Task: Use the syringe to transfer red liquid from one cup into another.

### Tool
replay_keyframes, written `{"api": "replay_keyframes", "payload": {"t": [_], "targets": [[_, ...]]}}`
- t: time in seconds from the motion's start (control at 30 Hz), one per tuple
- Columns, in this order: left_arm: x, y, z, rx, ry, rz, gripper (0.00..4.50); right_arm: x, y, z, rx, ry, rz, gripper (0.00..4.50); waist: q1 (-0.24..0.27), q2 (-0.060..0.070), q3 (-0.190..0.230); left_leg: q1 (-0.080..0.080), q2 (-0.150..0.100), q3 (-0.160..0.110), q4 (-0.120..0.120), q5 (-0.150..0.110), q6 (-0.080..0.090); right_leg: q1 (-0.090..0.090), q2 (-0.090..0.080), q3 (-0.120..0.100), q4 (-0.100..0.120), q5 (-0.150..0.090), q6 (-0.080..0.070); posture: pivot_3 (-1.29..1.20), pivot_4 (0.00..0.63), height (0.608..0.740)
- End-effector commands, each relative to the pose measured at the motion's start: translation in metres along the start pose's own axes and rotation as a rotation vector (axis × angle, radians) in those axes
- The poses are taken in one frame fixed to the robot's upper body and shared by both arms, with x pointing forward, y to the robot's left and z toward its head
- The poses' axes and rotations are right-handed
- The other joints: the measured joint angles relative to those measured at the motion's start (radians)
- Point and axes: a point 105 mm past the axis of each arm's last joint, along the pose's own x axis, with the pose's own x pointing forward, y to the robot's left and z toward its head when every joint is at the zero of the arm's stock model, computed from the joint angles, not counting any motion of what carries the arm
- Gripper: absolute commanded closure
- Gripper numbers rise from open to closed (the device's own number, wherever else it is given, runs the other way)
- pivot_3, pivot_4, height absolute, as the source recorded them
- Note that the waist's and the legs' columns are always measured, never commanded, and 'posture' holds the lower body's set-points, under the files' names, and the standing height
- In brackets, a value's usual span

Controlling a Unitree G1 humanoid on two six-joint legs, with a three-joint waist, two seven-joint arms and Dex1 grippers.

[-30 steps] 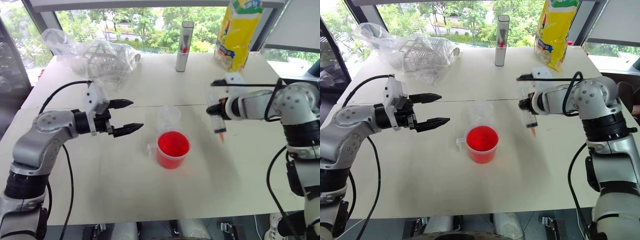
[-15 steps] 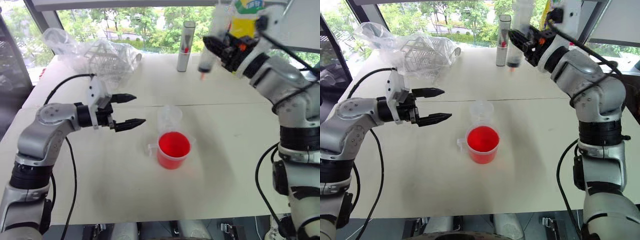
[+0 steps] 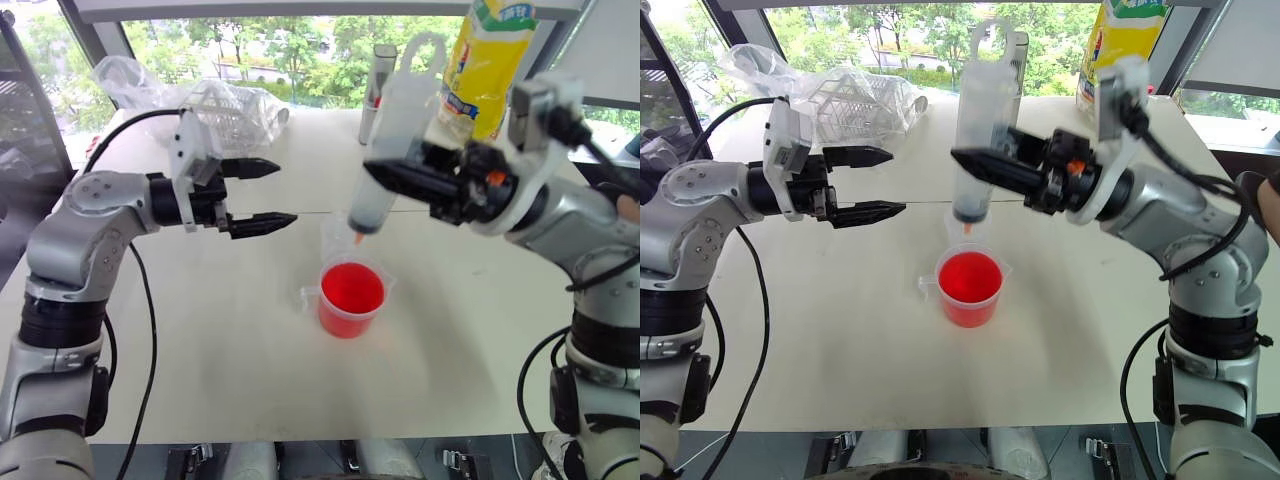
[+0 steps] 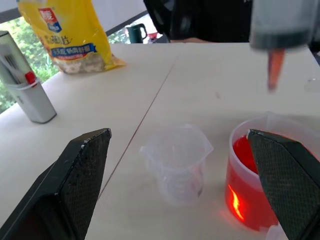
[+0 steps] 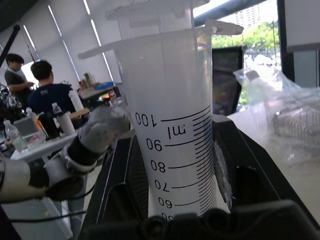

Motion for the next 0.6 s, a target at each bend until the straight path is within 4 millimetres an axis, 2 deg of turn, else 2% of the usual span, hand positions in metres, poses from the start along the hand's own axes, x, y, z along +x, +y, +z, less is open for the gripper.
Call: {"api": "replay_keyframes", "payload": {"t": [0.03,0.23,0.47,0.6], "targets": [[0.000,-0.001,0.015,0.025,-0.030,-0.035,0.00,0.004,0.013,-0.001,-0.075,0.004,0.040,3.12,-0.001,0.000,0.000,0.000,0.000,0.000,0.000,0.000,0.000,0.000,0.000,0.000,0.000,0.000,0.000,0.00,0.150,0.740],[0.006,-0.007,0.030,0.021,-0.070,-0.106,0.00,0.003,0.016,-0.036,-0.093,0.077,0.048,3.12,0.002,0.000,0.000,0.000,0.000,0.000,0.000,0.000,0.000,0.000,0.001,0.000,0.001,0.000,0.000,0.00,0.150,0.740],[0.015,-0.021,0.050,0.012,-0.128,-0.207,0.00,0.002,0.020,-0.062,-0.103,0.126,0.060,3.12,0.001,0.000,0.000,0.000,-0.001,0.000,0.001,0.000,0.000,0.000,0.001,-0.001,0.000,0.000,0.000,0.00,0.150,0.740],[0.021,-0.029,0.053,0.011,-0.137,-0.253,0.00,0.002,0.020,-0.070,-0.114,0.138,0.057,3.12,0.001,0.000,0.000,0.001,-0.001,0.000,0.001,0.000,0.000,0.001,0.002,-0.001,0.001,0.000,0.000,0.00,0.150,0.740]]}}
